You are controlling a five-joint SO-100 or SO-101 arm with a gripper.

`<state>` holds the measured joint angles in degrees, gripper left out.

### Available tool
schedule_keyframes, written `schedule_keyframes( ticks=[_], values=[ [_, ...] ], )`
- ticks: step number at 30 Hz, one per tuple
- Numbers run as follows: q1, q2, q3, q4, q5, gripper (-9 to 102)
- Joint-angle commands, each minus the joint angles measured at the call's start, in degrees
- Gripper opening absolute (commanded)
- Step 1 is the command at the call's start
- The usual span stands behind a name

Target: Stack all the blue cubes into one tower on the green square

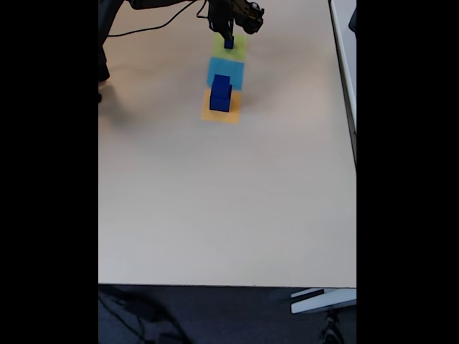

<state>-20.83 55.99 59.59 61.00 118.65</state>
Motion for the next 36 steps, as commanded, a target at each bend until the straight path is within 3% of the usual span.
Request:
schedule_keyframes(
  ticks=[1, 36],
  values=[
    [-0.09, 1.05, -3.16, -1.14, 0.35, 0],
    [-0.88, 1.49, -3.78, -1.32, 0.88, 0]
  ],
)
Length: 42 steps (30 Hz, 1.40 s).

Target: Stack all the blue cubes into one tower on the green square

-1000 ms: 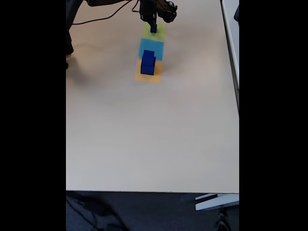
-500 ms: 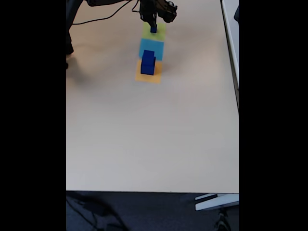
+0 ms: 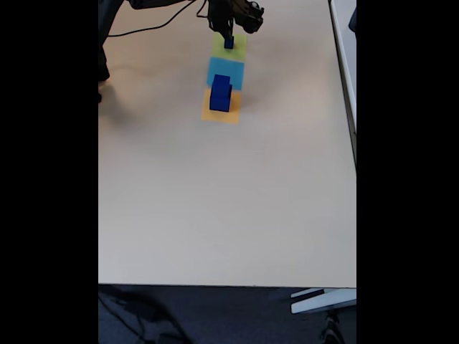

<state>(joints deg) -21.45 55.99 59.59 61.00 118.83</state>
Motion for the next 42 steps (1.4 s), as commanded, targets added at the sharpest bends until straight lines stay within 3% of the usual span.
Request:
schedule_keyframes(
  ticks=[1, 42],
  values=[
    [-0.26, 1.49, -3.78, -1.32, 0.7, 0],
    [0.09, 1.58, -3.34, -1.23, 0.44, 6]
  ],
)
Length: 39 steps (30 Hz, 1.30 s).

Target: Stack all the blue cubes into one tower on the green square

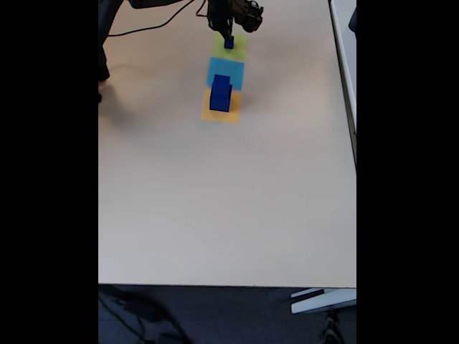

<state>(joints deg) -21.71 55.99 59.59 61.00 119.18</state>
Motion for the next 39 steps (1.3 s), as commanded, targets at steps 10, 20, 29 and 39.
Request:
schedule_keyframes(
  ticks=[10, 20, 29, 39],
  values=[
    [0.44, 2.29, -3.43, -2.2, -1.05, 8],
    [1.23, 3.96, -6.06, -5.63, -6.5, 12],
    [3.96, 6.77, -6.68, -6.42, -12.92, 26],
    [8.0, 11.78, -4.39, -5.8, -21.09, 31]
  ],
)
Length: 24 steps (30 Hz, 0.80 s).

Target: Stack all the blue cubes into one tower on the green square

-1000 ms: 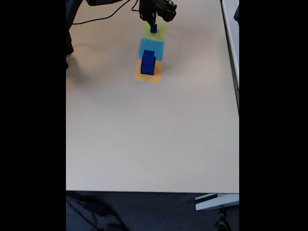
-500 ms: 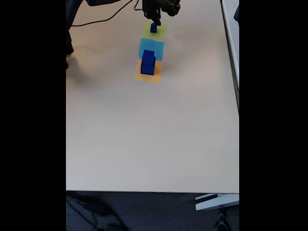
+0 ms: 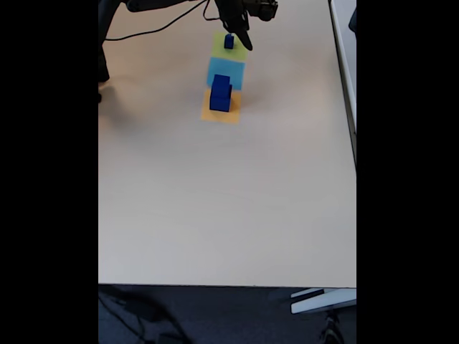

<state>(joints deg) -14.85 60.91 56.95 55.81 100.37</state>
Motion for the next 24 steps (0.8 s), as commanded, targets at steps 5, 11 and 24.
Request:
schedule_keyframes(
  ticks=[5, 11, 24],
  values=[
    [3.34, 9.32, -1.49, 2.11, -4.66, 35],
    [7.21, 13.01, 1.32, 5.54, -7.73, 36],
    [12.92, 17.93, 8.44, 7.21, -10.99, 36]
  ],
)
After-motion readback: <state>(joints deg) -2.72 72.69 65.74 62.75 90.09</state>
